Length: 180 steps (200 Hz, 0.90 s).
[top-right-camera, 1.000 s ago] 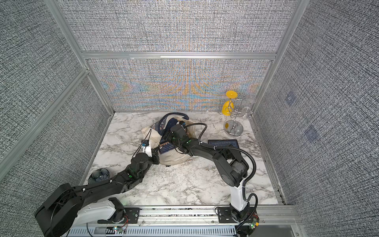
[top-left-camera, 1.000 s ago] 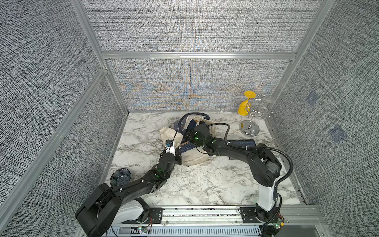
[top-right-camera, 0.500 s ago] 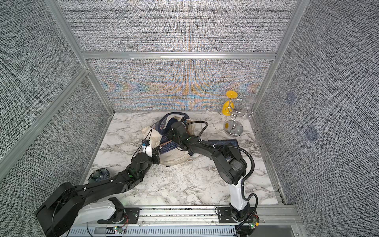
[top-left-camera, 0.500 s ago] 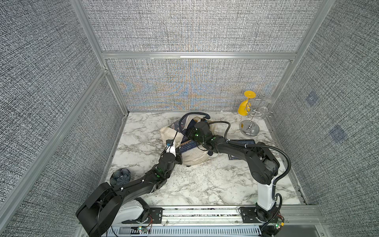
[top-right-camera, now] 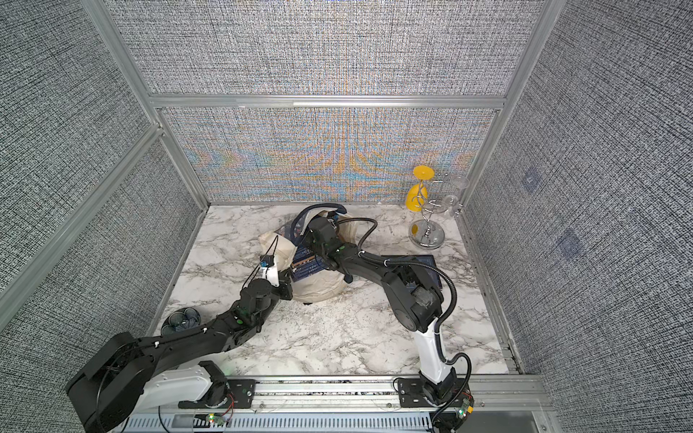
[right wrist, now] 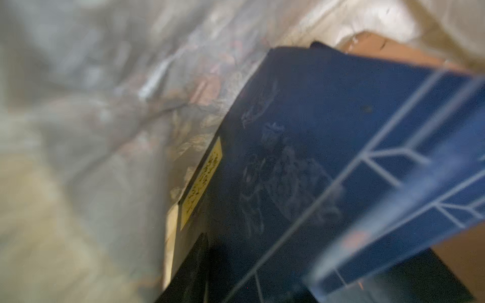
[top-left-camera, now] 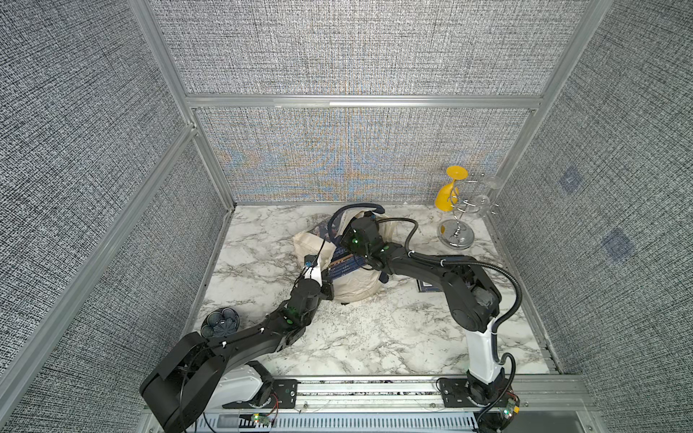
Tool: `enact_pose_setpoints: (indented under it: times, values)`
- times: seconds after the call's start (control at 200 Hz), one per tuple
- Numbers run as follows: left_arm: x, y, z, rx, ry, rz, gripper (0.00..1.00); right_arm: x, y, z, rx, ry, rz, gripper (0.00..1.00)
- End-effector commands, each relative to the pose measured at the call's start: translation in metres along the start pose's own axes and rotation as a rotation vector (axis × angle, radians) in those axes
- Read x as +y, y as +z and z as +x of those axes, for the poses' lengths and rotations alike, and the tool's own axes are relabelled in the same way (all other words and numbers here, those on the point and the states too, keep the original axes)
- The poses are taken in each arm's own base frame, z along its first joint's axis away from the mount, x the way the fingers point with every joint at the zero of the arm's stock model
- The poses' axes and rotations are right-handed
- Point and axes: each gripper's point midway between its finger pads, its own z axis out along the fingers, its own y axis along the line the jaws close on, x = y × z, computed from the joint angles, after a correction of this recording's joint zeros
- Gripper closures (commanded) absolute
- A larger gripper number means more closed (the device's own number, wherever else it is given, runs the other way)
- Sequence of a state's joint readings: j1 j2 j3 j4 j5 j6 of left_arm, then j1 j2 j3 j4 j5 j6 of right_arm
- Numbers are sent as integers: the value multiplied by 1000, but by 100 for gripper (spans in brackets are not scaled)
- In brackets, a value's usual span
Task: Take out the books from the canvas bag
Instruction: Pick up the book from the canvas bag.
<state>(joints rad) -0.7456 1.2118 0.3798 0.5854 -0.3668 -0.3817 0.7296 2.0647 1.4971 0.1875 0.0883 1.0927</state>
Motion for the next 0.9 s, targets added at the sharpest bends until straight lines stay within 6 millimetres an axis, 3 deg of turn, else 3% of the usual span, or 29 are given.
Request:
enact_pose_setpoints:
  times: [0.0,0.335,0.8,0.895]
  values:
    - [-7,0,-10,-33,-14,28,100,12,3,-4,-22,41,-53,63]
    - [-8,0,-9,-33,-18,33,100,14,1,0,-33,10,-37,74]
    - [-8,1,-10,-35,-21,33,100,16,-13,-3,-43,7,-46,100]
    - [-7,1,-9,-35,-21,30,100,17,-17,-2,-37,12,-60,100]
